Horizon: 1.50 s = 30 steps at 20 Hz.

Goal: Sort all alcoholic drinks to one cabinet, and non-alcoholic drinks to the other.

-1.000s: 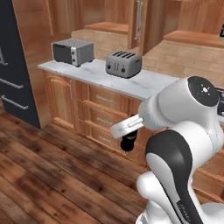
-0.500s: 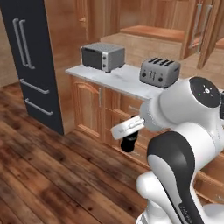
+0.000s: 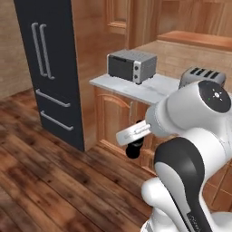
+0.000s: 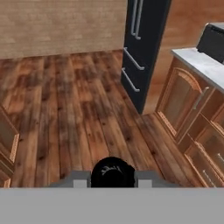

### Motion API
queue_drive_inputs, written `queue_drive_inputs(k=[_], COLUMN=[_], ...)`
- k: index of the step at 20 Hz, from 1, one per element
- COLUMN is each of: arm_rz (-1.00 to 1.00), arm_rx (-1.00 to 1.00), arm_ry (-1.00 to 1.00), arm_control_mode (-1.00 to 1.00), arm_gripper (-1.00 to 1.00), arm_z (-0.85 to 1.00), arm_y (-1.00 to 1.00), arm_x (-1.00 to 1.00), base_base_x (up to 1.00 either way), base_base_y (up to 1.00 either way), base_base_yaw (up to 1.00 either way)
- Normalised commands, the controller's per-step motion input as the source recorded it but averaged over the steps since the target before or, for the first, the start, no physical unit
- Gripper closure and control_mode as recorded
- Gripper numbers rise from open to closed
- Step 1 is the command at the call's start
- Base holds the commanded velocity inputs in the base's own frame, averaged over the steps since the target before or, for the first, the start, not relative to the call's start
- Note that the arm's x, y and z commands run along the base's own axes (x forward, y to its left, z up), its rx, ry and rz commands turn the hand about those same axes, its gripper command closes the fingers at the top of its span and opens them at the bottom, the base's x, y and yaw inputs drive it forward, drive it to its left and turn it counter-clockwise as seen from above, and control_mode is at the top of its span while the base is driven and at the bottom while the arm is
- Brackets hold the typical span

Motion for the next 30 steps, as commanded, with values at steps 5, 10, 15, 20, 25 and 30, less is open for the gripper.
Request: queue_drive_inputs(k=[5, 10, 15, 20, 25, 30], arm_rz=[0.00, 0.00, 0.00, 0.00, 0.00, 0.00], arm_rx=[0.00, 0.00, 0.00, 0.00, 0.00, 0.00], arm_ry=[0.00, 0.00, 0.00, 0.00, 0.00, 0.00], arm_control_mode=[1.00, 1.00, 1.00, 1.00, 1.00, 1.00], arm_gripper=[1.00, 1.00, 1.00, 1.00, 1.00, 1.00], arm_z=[0.00, 0.00, 0.00, 0.00, 0.00, 0.00], arm_y=[0.00, 0.00, 0.00, 0.00, 0.00, 0.00], arm_x=[0.00, 0.00, 0.00, 0.00, 0.00, 0.00], base_base_x=[0.65, 0.64, 0.39, 0.19, 0.04, 0.14], base_base_y=[0.83, 0.58, 0.23, -0.02, -0.12, -0.19], base_base_yaw=[-0.22, -0.25, -0.33, -0.37, -0.31, -0.34])
